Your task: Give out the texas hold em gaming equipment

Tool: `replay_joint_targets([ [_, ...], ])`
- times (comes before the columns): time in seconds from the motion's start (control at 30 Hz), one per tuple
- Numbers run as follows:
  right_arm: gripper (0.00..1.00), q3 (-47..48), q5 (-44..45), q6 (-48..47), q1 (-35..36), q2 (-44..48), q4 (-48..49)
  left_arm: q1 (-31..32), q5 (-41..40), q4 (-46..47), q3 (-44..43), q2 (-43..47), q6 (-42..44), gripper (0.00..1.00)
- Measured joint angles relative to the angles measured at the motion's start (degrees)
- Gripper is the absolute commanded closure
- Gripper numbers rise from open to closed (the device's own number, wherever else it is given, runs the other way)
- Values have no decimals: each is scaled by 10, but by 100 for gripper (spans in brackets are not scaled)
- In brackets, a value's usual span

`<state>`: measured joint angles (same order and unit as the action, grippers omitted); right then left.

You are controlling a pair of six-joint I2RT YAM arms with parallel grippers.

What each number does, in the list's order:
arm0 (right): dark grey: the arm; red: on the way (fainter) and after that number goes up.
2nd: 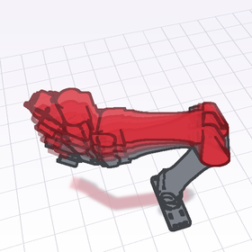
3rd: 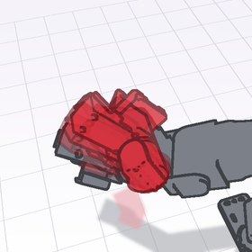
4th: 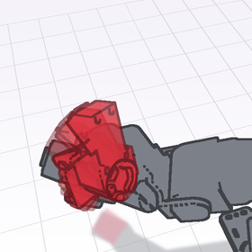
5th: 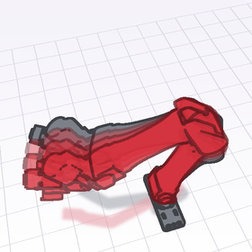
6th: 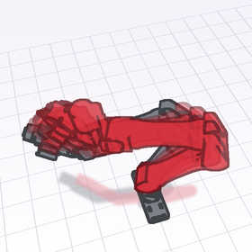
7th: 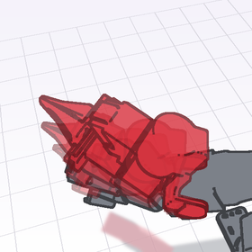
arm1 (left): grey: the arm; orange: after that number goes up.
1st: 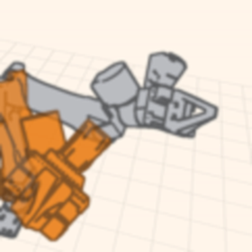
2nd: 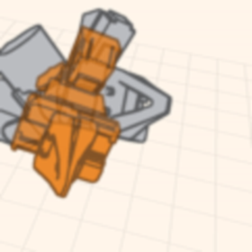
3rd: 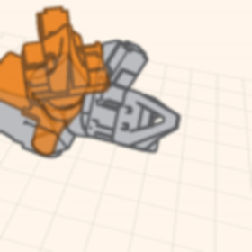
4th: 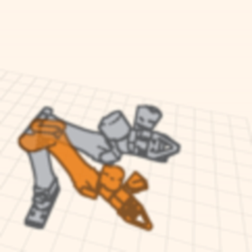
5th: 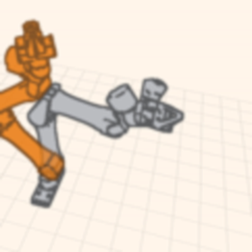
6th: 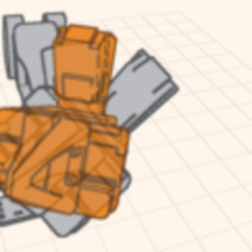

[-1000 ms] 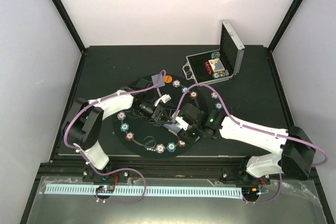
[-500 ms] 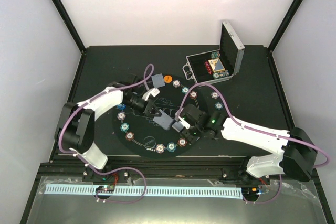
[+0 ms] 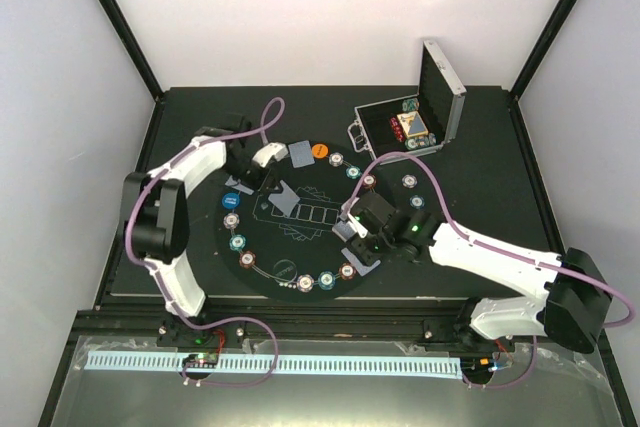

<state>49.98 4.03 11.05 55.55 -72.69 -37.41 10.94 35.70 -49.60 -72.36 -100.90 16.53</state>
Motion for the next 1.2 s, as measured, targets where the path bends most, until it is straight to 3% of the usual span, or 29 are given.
replay_joint_targets([
  [0.47, 46, 0, -1, 0, -13, 17, 8, -36, -151, -39, -176, -185, 84, 98],
  [1.2, 46, 0, -13, -1, -17, 16, 11, -80, -202, -49, -226, -208, 109, 95],
])
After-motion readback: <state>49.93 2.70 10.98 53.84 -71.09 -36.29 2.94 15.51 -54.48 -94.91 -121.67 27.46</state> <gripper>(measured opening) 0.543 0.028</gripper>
